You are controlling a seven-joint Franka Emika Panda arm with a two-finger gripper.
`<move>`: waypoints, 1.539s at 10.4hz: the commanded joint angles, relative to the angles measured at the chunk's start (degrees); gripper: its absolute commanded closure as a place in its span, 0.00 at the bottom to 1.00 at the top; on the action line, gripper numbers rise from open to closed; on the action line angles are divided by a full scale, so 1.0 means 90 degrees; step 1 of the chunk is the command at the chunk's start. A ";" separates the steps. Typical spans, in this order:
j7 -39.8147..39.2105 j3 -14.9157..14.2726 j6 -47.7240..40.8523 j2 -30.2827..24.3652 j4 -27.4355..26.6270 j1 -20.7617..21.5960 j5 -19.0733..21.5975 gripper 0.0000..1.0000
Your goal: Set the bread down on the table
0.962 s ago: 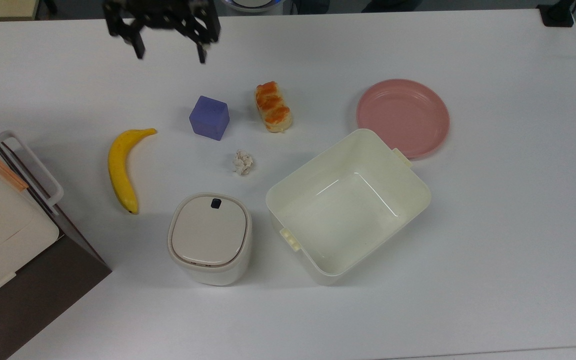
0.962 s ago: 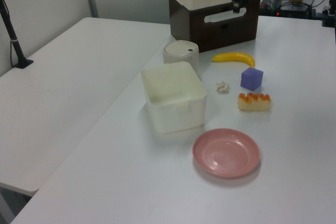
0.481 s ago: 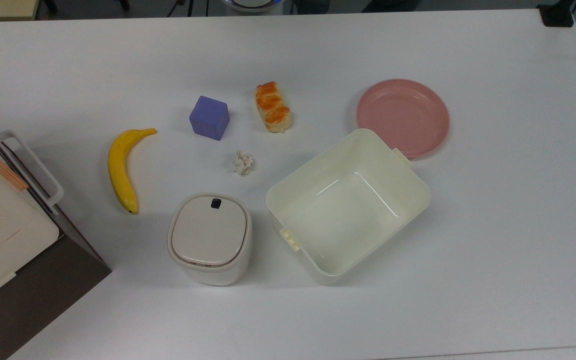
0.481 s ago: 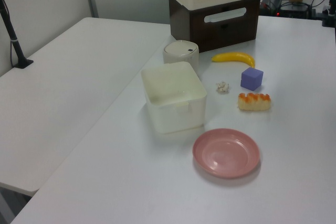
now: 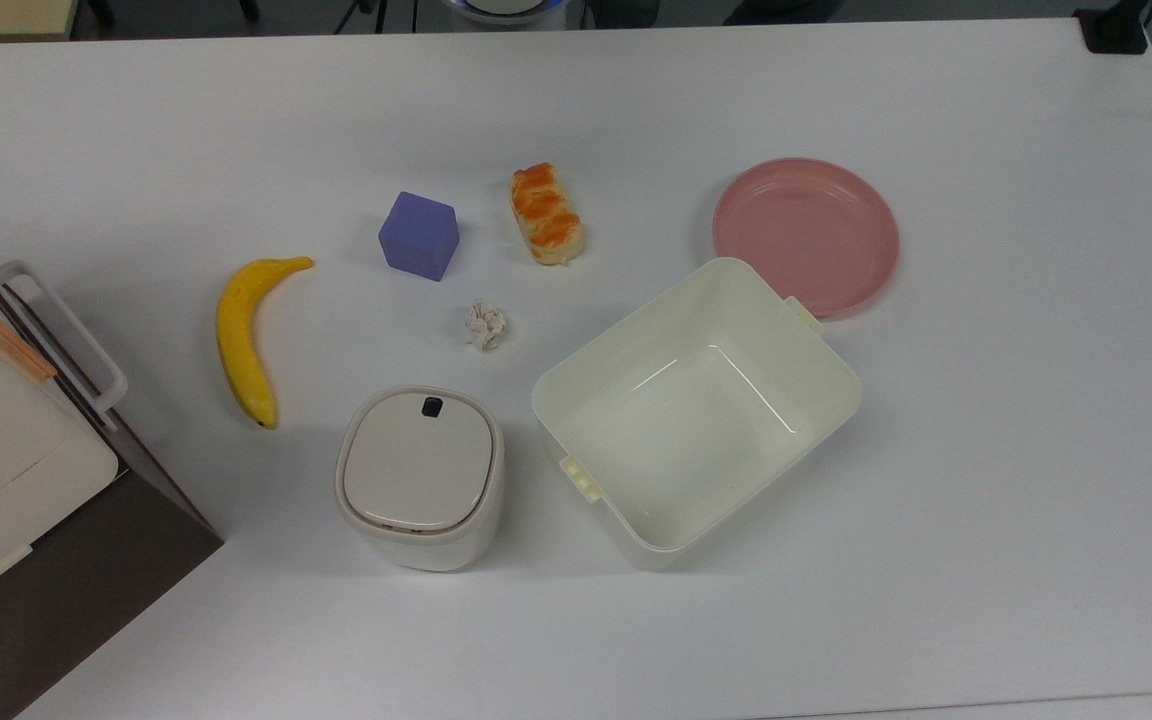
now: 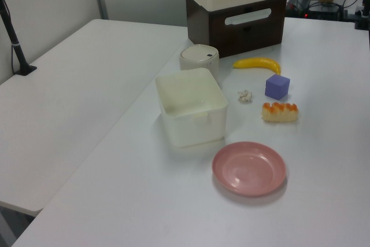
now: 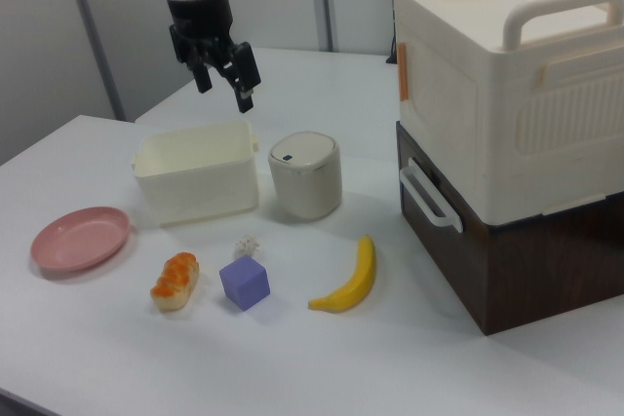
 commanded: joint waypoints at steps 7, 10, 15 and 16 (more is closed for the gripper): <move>0.0186 -0.0142 -0.0411 -0.0089 0.0033 0.0137 -0.0130 0.00; 0.0137 -0.0153 -0.0226 -0.0060 0.0023 0.0118 -0.0100 0.00; -0.0586 -0.0123 -0.0264 -0.0069 0.0023 0.0137 0.0036 0.00; -0.0605 -0.0114 -0.0264 -0.0069 0.0013 0.0137 0.0037 0.00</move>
